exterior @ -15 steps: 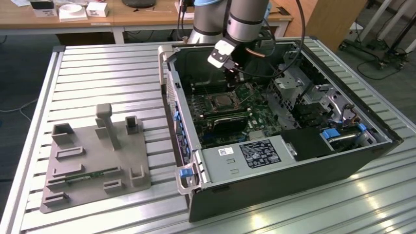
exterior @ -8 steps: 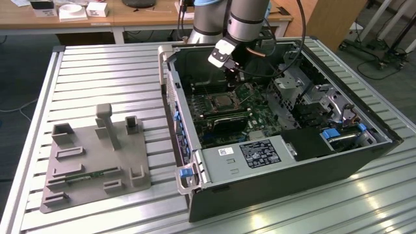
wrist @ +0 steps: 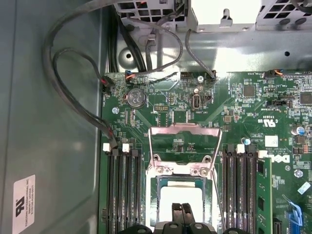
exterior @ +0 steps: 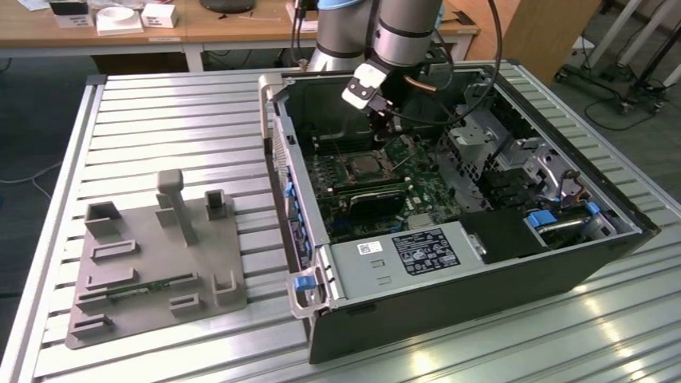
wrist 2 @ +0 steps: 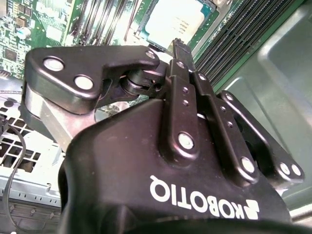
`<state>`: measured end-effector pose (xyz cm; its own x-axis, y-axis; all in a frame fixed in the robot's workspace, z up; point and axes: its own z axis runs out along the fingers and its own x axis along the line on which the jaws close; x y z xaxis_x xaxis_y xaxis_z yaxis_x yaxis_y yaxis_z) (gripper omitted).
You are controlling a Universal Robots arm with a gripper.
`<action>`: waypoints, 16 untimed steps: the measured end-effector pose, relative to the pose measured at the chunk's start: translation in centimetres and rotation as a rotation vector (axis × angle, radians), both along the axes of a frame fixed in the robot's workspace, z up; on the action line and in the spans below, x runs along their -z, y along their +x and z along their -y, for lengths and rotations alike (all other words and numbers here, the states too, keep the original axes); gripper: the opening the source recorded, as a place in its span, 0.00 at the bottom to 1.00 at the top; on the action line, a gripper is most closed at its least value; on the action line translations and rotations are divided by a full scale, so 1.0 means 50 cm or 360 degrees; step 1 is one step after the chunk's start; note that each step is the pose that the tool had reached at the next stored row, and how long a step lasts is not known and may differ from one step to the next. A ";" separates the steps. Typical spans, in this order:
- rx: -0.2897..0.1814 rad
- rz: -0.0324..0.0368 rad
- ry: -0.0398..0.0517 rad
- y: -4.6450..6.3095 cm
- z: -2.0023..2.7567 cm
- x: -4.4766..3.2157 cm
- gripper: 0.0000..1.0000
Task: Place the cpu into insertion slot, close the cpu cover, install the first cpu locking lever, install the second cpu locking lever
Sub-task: 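Close the cpu cover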
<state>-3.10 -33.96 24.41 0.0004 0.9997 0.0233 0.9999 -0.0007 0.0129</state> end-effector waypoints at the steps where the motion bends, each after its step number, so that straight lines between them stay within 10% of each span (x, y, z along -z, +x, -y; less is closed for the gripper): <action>1: 0.0000 0.0000 0.0000 0.001 0.0000 0.000 0.10; 16: 0.0000 0.0000 -0.0001 0.005 0.0000 -0.006 0.10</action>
